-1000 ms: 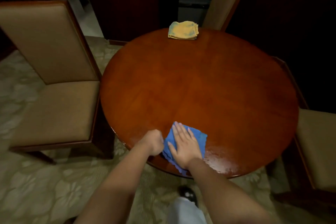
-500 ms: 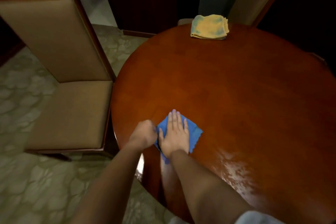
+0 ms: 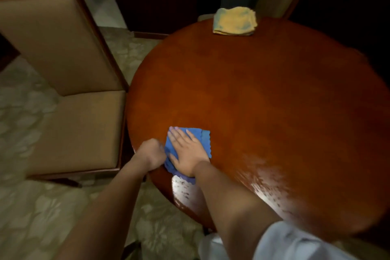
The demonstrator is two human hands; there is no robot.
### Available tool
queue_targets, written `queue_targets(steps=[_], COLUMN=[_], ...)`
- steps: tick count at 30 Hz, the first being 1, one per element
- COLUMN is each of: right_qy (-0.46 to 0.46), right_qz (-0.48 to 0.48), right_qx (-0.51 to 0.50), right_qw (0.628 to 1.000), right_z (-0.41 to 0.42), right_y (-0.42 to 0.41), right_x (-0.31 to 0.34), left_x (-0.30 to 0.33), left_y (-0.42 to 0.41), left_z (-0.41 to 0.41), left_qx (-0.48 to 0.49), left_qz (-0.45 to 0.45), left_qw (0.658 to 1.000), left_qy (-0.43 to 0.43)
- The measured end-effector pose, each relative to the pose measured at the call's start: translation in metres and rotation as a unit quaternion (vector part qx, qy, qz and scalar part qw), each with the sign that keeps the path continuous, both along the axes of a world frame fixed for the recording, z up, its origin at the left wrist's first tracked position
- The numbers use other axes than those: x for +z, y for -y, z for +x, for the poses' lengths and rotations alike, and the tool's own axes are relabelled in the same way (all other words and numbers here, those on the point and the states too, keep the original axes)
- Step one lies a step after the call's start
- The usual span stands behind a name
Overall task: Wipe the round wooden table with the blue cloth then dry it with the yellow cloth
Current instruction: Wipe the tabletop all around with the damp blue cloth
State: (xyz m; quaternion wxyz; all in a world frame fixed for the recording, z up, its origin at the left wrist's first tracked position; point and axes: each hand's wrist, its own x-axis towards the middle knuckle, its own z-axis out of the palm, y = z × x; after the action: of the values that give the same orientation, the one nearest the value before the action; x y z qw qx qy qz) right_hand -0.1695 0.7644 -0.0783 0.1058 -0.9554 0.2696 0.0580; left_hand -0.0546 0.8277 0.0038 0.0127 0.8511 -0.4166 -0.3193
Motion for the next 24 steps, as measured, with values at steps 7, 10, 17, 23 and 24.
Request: queue_targets(steps=[7, 10, 17, 23, 24], right_qy=[0.039, 0.014, 0.014, 0.052, 0.049], right_qz=[0.004, -0.005, 0.002, 0.049, 0.044], right_qx=[-0.165, -0.215, -0.348, -0.353, -0.331], right_qw=[0.986, 0.976, 0.938, 0.933, 0.941], right_z=[-0.185, -0.280, -0.296, -0.176, -0.172], right_y=[0.014, 0.017, -0.051, -0.105, -0.106], right_x=[-0.003, -0.002, 0.004, 0.001, 0.001], left_x=[-0.015, -0.018, -0.015, -0.008, -0.009], left_y=[0.020, 0.026, 0.007, -0.020, -0.025], left_z=[-0.151, -0.234, -0.265, -0.167, -0.158], left_qx=[-0.124, -0.202, -0.270, -0.199, -0.181], left_qz=[-0.086, -0.117, -0.061, 0.031, 0.056], left_qw=[0.983, 0.964, 0.958, 0.980, 0.982], left_qy=[-0.104, -0.125, -0.074, 0.009, -0.004])
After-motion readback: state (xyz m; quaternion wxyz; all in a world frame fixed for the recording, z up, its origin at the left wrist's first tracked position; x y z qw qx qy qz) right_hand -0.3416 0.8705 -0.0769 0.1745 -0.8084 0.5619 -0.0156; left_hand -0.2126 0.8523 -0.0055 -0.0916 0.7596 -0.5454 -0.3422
